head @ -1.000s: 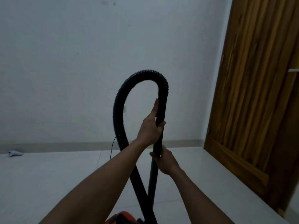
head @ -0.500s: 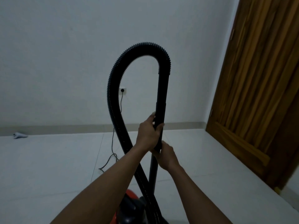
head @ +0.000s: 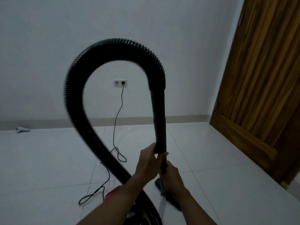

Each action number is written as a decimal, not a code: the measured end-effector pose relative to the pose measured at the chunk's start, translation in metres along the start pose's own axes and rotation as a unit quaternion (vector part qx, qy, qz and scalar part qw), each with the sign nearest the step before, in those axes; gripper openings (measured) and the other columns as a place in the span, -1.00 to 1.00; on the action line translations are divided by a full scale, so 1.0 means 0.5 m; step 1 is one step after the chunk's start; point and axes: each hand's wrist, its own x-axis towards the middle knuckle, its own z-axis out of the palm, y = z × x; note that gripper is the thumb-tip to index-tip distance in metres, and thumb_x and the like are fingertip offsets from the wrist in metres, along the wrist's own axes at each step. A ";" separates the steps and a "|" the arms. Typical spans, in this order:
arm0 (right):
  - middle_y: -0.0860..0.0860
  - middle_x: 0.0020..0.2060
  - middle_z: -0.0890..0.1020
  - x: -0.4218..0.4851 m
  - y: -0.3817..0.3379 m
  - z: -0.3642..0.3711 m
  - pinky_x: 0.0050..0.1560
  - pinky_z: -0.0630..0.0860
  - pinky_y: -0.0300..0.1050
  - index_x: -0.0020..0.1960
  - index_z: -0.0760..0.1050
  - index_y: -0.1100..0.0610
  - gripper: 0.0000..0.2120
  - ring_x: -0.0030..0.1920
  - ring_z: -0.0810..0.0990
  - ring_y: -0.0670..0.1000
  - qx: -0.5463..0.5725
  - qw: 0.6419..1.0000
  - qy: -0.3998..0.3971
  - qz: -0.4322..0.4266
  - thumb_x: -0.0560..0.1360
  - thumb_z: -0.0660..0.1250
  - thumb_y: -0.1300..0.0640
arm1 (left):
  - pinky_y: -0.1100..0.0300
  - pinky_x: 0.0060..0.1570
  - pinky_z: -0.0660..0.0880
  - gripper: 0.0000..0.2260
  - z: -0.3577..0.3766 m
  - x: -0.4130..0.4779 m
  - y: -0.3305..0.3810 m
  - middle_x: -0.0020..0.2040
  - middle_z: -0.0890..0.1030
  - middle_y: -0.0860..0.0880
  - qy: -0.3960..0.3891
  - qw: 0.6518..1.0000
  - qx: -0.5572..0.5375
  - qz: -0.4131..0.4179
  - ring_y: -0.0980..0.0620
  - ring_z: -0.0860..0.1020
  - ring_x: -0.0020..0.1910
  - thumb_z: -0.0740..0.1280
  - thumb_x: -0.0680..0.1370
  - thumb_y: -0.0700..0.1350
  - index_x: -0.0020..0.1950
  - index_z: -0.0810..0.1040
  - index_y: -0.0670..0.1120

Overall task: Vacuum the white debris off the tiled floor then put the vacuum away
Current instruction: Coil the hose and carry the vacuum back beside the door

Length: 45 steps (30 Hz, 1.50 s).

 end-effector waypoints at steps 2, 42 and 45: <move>-0.05 -0.14 0.67 0.014 0.016 -0.007 -0.25 0.53 -0.16 0.20 0.50 0.05 -0.82 -0.20 0.64 -0.10 -0.006 1.000 -0.014 -0.006 0.63 0.32 0.03 | 0.03 -0.10 0.63 -0.79 0.017 0.007 -0.020 -0.06 0.68 0.09 0.004 1.000 -0.012 0.011 0.14 0.65 -0.10 0.44 0.51 -0.04 0.11 0.59 -0.05; -0.01 -0.09 0.66 0.124 -0.026 -0.005 -0.17 0.58 -0.12 0.19 0.48 0.00 -0.76 -0.14 0.67 -0.02 0.075 0.997 -0.024 0.012 0.60 0.35 -0.10 | -0.04 0.24 0.46 -0.35 -0.127 -0.088 -0.457 0.30 0.53 -0.16 -0.042 0.904 0.195 -0.379 -0.15 0.51 0.26 0.31 0.47 0.30 0.41 0.41 -0.11; 0.00 -0.11 0.67 0.131 -0.021 -0.004 -0.08 0.64 0.00 0.19 0.48 0.00 -0.76 -0.15 0.68 0.00 0.082 0.996 -0.016 0.023 0.60 0.36 -0.09 | 0.02 0.26 0.45 -0.37 -0.113 -0.066 -0.518 0.26 0.59 -0.05 -0.136 0.893 0.180 -0.390 -0.07 0.55 0.22 0.32 0.42 0.39 0.33 0.49 0.02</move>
